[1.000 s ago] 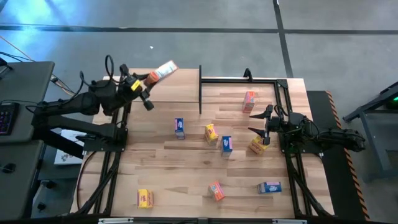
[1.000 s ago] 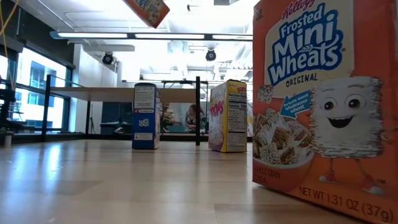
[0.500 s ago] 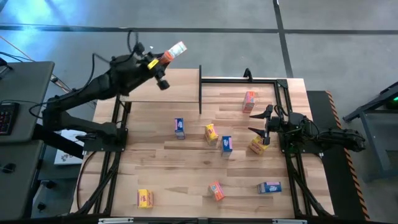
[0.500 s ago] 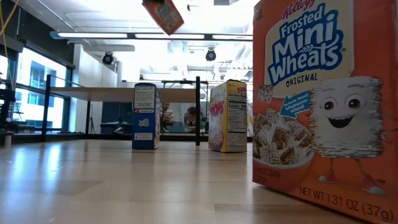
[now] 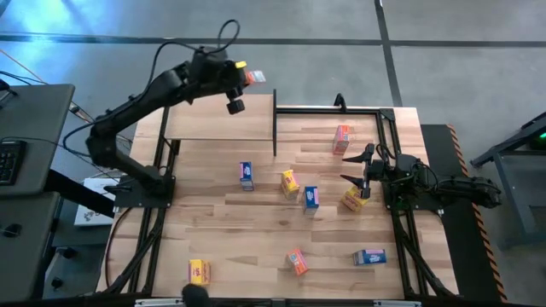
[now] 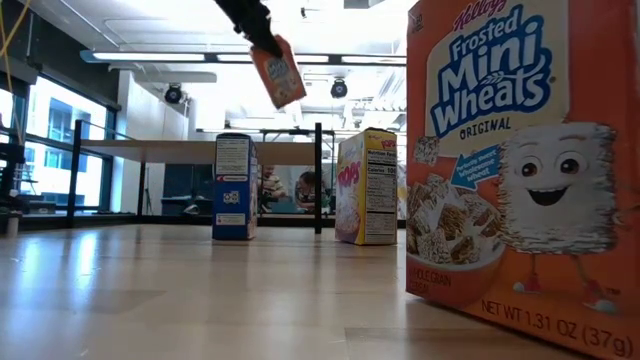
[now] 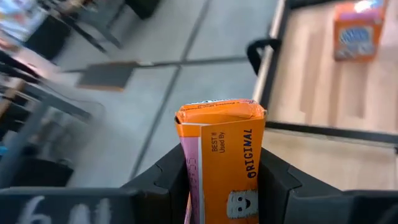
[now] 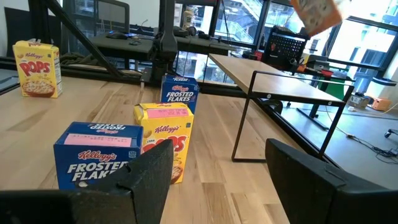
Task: Stack cereal on shelf
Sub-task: Put the middle left orange cereal box on the shelf
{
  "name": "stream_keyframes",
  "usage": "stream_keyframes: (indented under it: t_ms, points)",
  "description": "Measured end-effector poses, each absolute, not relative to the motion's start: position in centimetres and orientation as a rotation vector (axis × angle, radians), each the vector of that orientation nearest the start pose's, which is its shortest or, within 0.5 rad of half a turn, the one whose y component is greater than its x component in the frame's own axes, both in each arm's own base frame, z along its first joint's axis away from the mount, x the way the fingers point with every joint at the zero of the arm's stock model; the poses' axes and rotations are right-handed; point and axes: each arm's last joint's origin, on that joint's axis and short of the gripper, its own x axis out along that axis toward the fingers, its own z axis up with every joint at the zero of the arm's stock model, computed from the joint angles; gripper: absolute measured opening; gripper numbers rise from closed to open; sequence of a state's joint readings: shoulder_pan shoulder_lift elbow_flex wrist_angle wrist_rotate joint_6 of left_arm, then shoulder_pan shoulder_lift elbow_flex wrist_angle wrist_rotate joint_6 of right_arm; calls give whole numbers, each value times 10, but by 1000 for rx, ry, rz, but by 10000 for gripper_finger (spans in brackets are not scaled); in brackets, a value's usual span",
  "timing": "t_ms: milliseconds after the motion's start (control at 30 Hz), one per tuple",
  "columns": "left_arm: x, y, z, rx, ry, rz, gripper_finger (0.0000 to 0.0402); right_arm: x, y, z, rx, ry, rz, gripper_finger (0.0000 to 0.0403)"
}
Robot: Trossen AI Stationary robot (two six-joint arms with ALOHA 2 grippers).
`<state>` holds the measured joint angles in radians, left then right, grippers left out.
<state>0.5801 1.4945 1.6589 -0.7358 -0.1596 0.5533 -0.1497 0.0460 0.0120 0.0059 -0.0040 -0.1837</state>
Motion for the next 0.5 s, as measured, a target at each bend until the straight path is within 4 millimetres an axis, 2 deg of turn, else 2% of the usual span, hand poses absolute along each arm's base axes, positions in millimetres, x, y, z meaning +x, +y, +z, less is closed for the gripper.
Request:
stream_keyframes:
  t_ms: [200, 500]
  points:
    - [273, 187, 399, 350, 870, 447, 120, 99, -15, 165, -181, 41, -143, 248]
    - [286, 193, 381, 281, 991, 309, 120, 99, -15, 165, -181, 42, -143, 248]
